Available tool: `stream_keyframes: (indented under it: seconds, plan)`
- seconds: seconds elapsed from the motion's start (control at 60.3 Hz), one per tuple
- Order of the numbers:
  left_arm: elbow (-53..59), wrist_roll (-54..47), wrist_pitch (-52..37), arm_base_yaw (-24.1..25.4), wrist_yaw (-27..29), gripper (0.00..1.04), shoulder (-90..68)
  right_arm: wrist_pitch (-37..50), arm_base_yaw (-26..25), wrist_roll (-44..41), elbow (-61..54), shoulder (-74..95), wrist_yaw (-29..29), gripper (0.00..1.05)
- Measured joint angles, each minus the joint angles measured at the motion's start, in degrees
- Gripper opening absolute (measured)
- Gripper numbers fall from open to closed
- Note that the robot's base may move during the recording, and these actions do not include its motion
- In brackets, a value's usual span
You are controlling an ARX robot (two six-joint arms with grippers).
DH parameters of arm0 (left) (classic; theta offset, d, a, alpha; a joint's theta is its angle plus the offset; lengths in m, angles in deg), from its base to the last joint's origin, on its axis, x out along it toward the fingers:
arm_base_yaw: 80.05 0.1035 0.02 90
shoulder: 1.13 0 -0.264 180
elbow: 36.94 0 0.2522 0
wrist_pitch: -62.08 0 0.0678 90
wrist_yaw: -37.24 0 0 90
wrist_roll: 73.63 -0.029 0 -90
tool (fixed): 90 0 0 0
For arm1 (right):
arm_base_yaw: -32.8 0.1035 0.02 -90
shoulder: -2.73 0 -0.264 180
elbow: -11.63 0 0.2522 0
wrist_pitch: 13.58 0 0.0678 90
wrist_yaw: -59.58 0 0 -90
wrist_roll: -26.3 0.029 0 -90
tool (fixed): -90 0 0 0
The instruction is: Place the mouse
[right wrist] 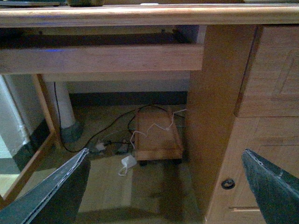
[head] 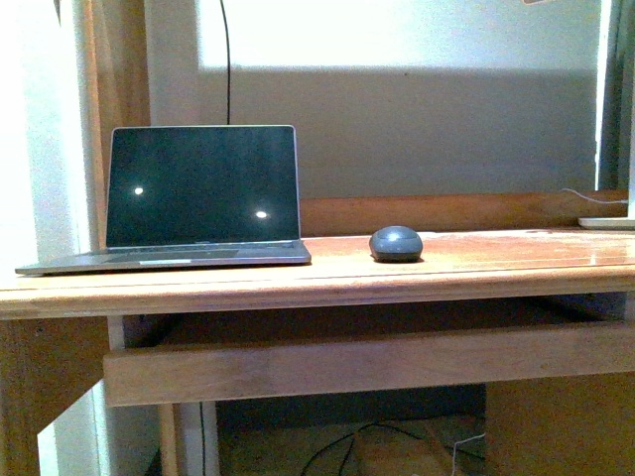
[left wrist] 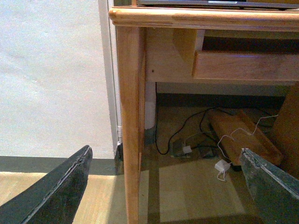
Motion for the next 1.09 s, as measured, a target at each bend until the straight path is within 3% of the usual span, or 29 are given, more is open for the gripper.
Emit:
stream_keyframes:
  seconds: [1.095]
  plan:
    - [0.00, 0.00, 0.00, 0.00, 0.00, 0.97, 0.00, 0.00, 0.00, 0.00, 0.00, 0.00, 0.00, 0.97]
